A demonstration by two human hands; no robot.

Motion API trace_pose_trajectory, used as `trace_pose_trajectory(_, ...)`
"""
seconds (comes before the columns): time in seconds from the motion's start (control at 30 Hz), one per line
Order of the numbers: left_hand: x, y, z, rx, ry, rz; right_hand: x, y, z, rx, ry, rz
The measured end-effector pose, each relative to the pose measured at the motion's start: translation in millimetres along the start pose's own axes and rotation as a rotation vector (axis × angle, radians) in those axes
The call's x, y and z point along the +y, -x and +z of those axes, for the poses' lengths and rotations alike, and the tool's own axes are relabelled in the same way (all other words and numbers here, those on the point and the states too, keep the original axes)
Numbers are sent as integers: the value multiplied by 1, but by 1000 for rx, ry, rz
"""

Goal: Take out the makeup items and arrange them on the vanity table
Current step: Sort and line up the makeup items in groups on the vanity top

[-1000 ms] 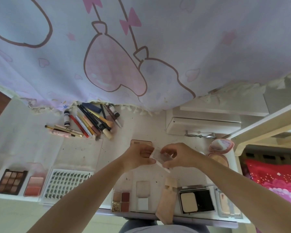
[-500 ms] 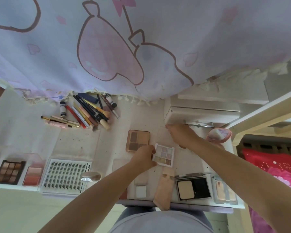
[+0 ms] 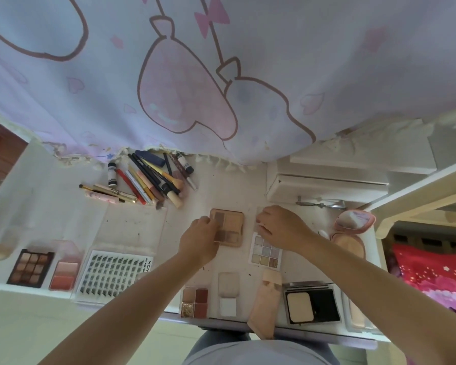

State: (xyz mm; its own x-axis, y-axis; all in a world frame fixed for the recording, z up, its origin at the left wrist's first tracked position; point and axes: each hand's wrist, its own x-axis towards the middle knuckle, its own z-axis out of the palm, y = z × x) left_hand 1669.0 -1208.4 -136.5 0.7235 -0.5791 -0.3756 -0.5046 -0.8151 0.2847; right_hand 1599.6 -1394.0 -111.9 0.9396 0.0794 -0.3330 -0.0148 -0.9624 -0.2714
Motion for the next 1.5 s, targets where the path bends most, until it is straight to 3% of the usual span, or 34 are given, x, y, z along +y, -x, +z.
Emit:
trace_pose_trajectory(0.13, 1, -2, 1, -5, -71, -11, -2, 33, -16, -353, -113, -47)
trace_pose_trajectory(0.33, 11, -13, 5, -74, -209, 94, 5, 69, 0, -625, 65, -47)
trace_pose_trajectory(0.5, 14, -22, 4, -142, -294, 116, 3, 76, 9, -455, 110, -25)
trace_pose_trajectory(0.83, 16, -31, -6, -188, -376, 177, 16, 77, 5, -347, 99, 59)
trace_pose_trajectory(0.93, 6, -25, -12, -144, -134, 144, 14, 66, 0, -179, 51, 61)
trace_pose_trajectory(1.07, -1, -12, -33, -128, 203, 121, 1, 45, -11, 13, -217, 61)
trace_pose_trajectory(1.23, 3, 15, -66, -114, 339, 259, -24, 28, -39, -29, -641, 32)
trace_pose_trajectory(1.37, 11, 35, -89, -49, 541, 300, -36, 30, -57, -47, -728, -24)
trace_pose_trajectory(1.5, 11, 44, -97, 25, 892, 287, -47, 35, -71, 69, -795, -13)
